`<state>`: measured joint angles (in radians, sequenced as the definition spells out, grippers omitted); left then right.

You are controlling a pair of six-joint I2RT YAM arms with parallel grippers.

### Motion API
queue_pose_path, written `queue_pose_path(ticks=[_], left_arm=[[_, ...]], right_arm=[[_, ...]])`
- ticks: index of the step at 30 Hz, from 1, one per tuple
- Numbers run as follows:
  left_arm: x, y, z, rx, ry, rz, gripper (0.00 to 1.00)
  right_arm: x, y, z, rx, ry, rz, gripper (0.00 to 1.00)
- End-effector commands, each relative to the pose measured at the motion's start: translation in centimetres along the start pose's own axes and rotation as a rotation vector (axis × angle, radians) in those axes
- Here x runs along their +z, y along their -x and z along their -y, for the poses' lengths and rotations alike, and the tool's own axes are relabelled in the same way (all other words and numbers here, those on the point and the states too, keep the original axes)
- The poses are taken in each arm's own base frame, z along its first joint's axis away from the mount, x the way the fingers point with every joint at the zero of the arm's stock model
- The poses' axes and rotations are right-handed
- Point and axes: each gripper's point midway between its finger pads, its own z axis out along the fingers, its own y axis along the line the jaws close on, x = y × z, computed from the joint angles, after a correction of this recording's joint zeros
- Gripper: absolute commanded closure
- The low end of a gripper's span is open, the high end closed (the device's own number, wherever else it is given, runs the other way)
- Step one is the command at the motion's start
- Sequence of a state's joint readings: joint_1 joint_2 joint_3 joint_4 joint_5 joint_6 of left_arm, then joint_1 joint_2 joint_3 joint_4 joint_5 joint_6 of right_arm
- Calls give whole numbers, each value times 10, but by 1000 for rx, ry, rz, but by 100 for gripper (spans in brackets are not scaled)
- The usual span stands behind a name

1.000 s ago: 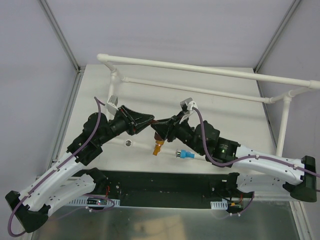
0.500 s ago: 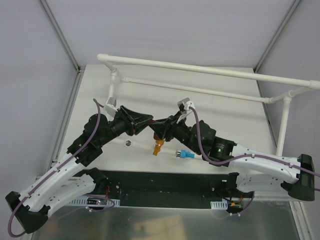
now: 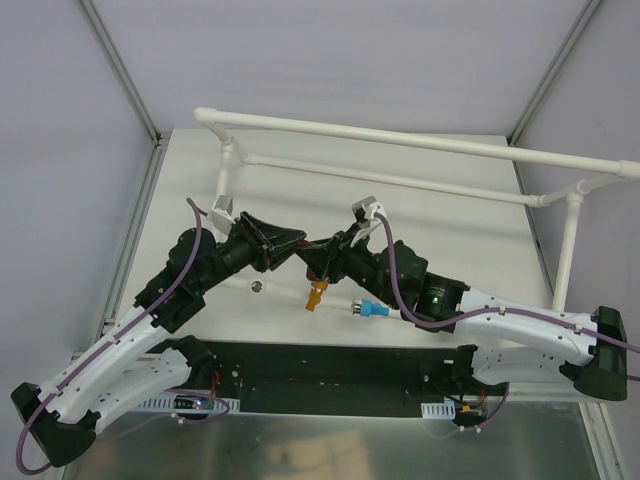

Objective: Install the water faucets
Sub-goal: Adjust the water faucet.

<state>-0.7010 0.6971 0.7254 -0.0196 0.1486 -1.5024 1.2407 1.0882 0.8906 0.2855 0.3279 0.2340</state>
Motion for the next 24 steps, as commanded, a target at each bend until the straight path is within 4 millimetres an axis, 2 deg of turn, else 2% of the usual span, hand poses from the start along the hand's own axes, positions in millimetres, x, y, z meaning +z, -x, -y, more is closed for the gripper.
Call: queue_pose_path(ticks=[1,7,10,13,20,24], left_arm=[[-1,-3,24,2,-74,-12,100],[0,-2,21,1,-69,-6,100],[1,-2,18,-3,-60,-7,100],[2,-1,12,-8,-49,-4,100],[1,-1,2,-25,-37,2,100],[1,-2,-5,-38,-23,-8,100]], right_arm=[[2,27,-21,53,57,64,100],[-1,28,-14,107,20,72,100],[-5,34,-11,115,3,96,100],[-10,39,-18,98,43,99,100],[-20,60,-18,126,40,159,100],[-26,65,-17,112,39,177,100]])
